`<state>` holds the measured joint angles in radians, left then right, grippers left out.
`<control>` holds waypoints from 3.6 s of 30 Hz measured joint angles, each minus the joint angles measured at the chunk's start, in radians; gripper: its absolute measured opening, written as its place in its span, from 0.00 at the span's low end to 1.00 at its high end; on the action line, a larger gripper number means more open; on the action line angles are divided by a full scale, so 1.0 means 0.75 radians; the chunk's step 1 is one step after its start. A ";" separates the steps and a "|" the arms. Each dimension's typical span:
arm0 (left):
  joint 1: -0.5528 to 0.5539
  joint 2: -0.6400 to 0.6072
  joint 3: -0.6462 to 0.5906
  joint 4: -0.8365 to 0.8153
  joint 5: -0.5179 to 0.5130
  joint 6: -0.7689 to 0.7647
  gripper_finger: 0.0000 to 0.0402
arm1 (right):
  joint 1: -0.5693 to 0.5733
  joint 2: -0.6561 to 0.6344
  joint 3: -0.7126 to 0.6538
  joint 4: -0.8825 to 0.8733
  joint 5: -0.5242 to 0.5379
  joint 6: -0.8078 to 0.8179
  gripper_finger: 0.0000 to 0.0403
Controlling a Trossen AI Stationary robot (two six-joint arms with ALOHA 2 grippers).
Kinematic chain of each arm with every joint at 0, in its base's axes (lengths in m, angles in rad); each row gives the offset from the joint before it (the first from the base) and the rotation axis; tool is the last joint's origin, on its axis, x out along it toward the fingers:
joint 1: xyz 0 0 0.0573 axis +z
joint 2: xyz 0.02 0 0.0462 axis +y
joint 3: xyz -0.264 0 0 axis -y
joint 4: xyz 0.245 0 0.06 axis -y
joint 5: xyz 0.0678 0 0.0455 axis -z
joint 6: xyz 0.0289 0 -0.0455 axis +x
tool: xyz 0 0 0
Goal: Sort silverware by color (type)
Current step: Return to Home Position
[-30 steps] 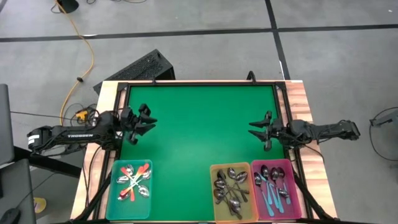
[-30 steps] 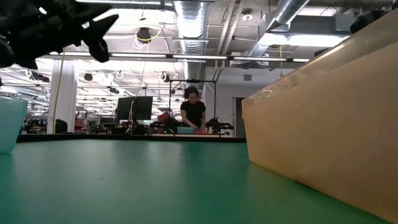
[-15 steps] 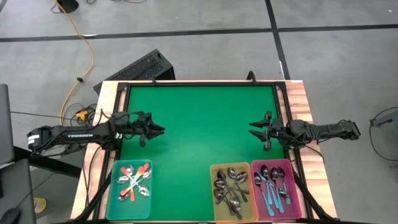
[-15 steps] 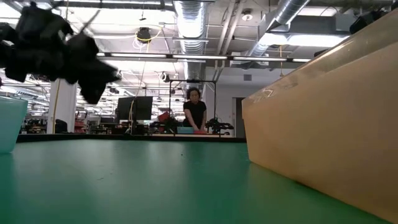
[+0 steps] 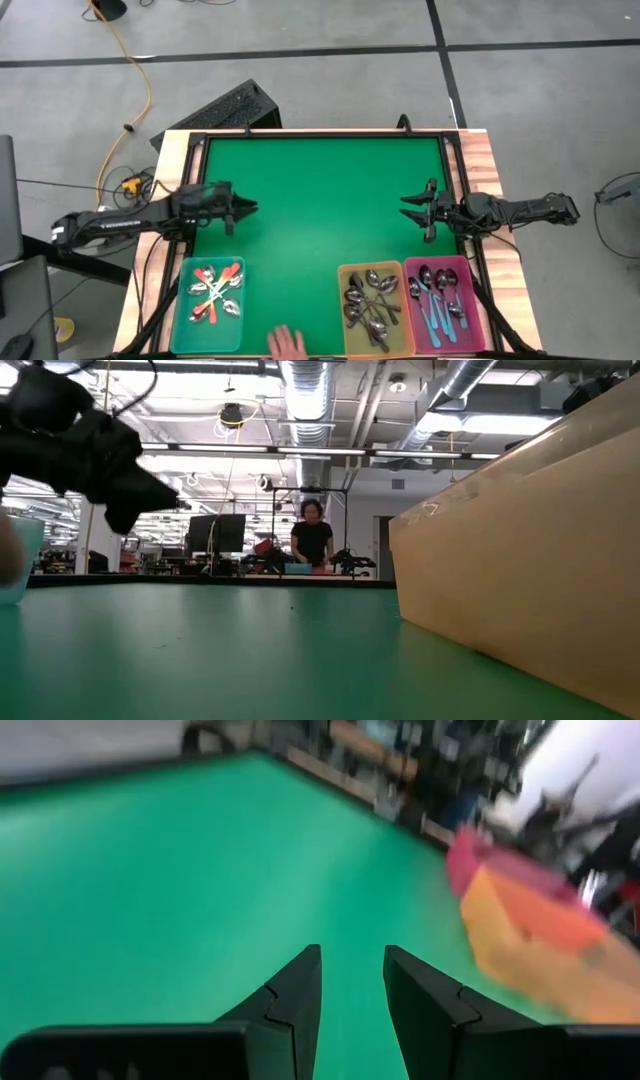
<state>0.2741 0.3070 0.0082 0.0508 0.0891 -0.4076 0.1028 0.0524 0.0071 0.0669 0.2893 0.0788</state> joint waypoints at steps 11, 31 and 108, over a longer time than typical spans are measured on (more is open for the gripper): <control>0.041 -0.322 0.000 -0.017 -0.060 0.001 0.24 | 0.000 0.000 0.000 0.000 0.000 0.000 0.45; 0.296 -0.405 0.000 -0.021 -0.067 0.001 0.24 | 0.000 0.000 -0.001 0.000 0.000 0.000 0.45; 0.295 -0.401 -0.001 -0.021 -0.069 0.002 0.24 | 0.000 0.000 -0.001 0.000 0.000 0.000 0.45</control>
<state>0.4953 0.0063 0.0078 0.0349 0.0376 -0.4065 0.1028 0.0524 0.0063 0.0666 0.2890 0.0788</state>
